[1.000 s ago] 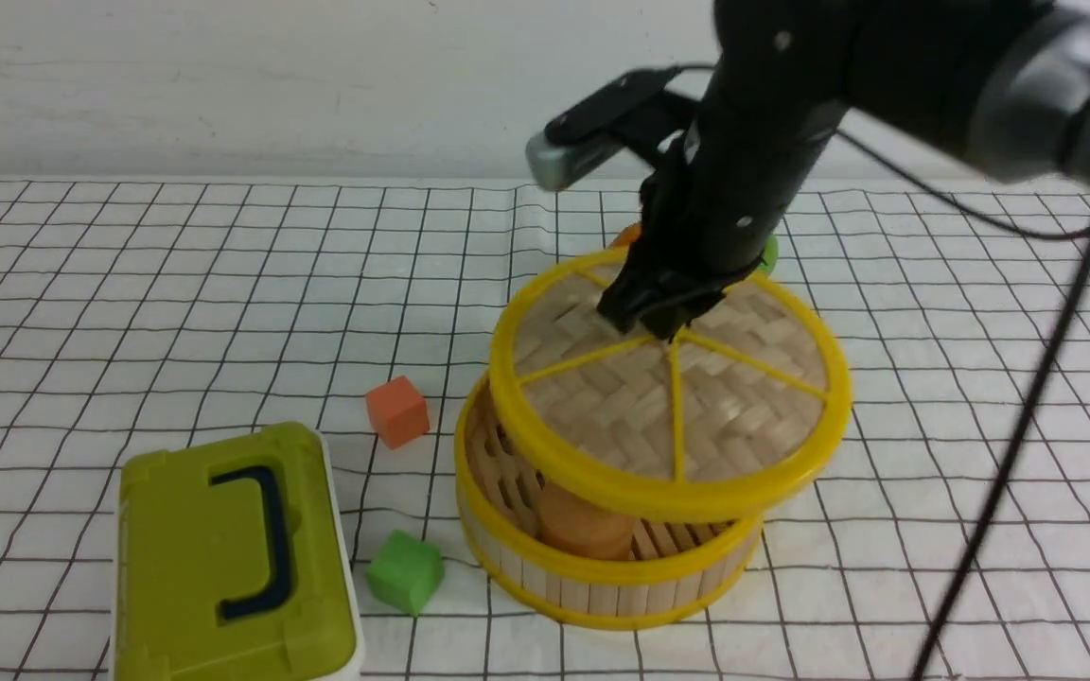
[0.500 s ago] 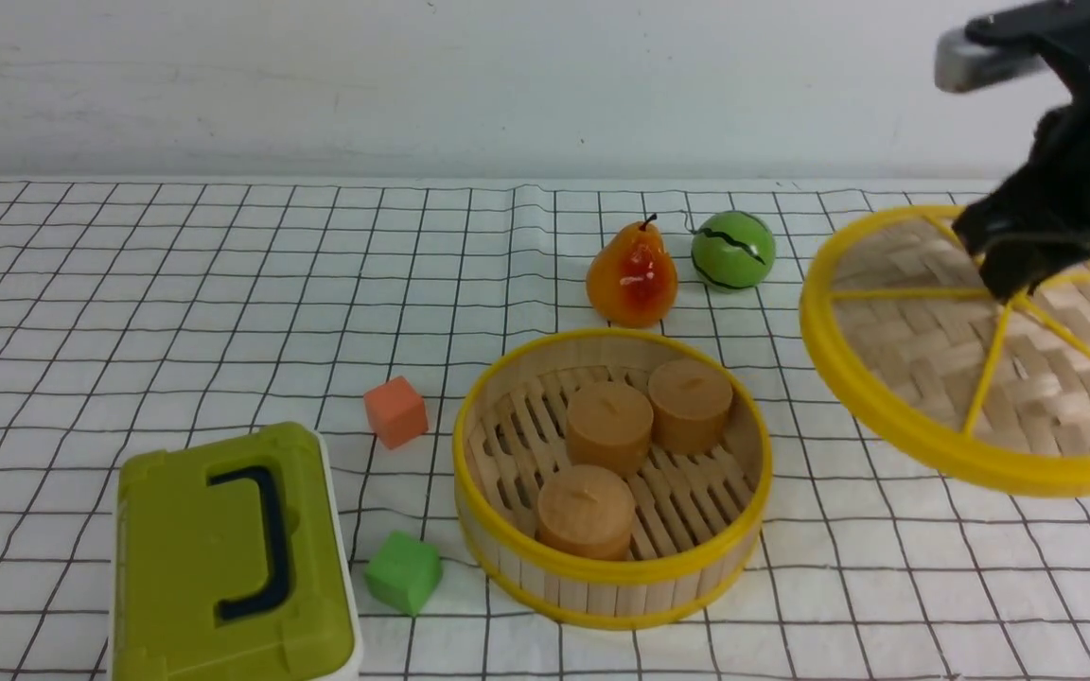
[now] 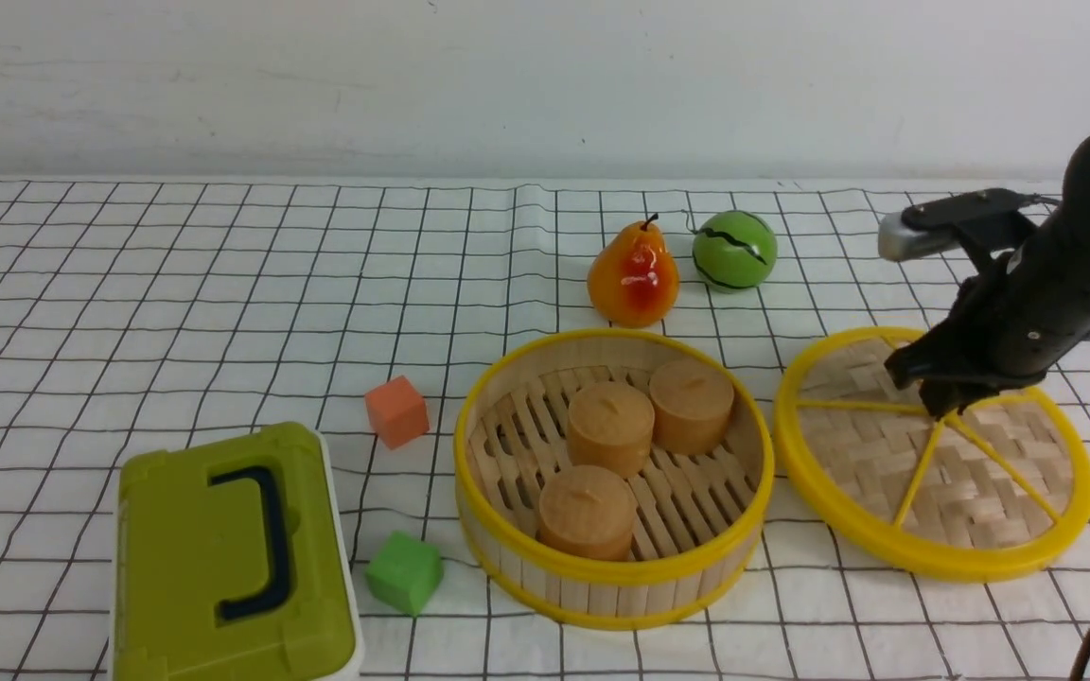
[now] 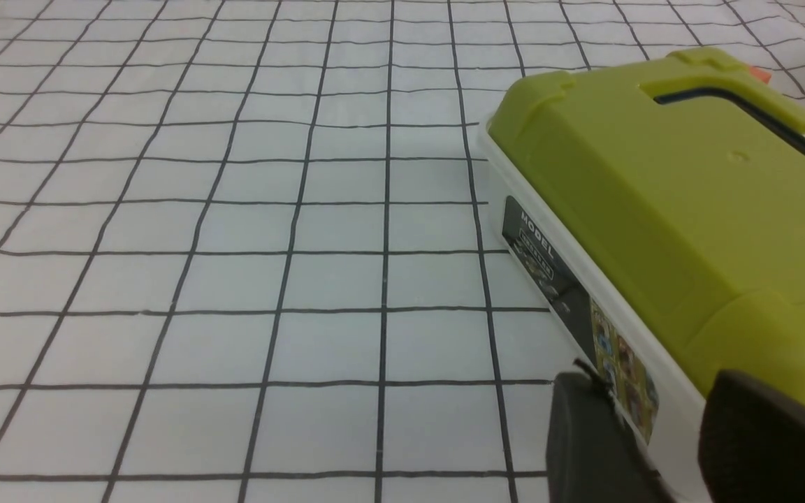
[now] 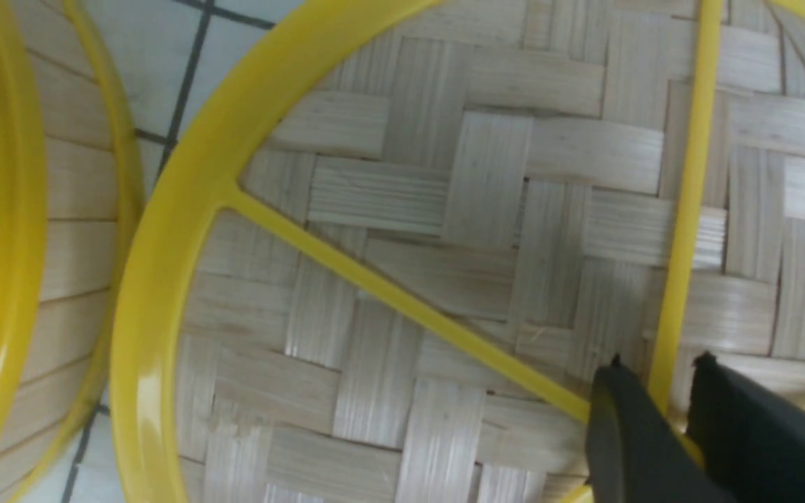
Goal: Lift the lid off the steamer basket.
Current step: Use the right arm to place the steamer lid on the table
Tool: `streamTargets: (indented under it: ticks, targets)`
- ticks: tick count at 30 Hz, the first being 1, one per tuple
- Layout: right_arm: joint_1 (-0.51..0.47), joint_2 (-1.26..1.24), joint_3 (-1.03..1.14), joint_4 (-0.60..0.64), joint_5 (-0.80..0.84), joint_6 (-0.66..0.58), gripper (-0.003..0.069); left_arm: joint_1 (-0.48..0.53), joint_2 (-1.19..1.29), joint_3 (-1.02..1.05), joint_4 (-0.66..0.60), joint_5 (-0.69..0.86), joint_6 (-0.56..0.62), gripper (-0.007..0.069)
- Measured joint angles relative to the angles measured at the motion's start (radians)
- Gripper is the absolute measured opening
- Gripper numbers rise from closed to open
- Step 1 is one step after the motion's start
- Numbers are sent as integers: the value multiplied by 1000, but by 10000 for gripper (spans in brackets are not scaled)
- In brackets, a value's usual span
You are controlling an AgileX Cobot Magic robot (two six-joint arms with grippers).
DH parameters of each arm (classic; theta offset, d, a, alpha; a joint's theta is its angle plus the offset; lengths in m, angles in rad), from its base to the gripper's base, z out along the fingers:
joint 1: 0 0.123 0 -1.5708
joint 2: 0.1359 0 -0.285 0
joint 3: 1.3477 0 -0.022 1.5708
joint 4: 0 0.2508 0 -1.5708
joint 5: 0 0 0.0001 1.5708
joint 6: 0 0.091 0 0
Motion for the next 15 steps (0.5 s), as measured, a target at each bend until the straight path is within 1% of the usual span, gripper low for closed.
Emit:
streamTargets:
  ticks: [4,7,11,15]
  targets:
    - [0,34,0,4,-10,0,104,0,0,0,0,0,0,239]
    - [0,42,0,4,-12,0,118,0,0,0,0,0,0,239]
    - [0,44,-1,6,-2,1,176,0,0,0,0,0,0,239]
    - [0,0,-6,13,69,9,234,0,0,0,0,0,0,239]
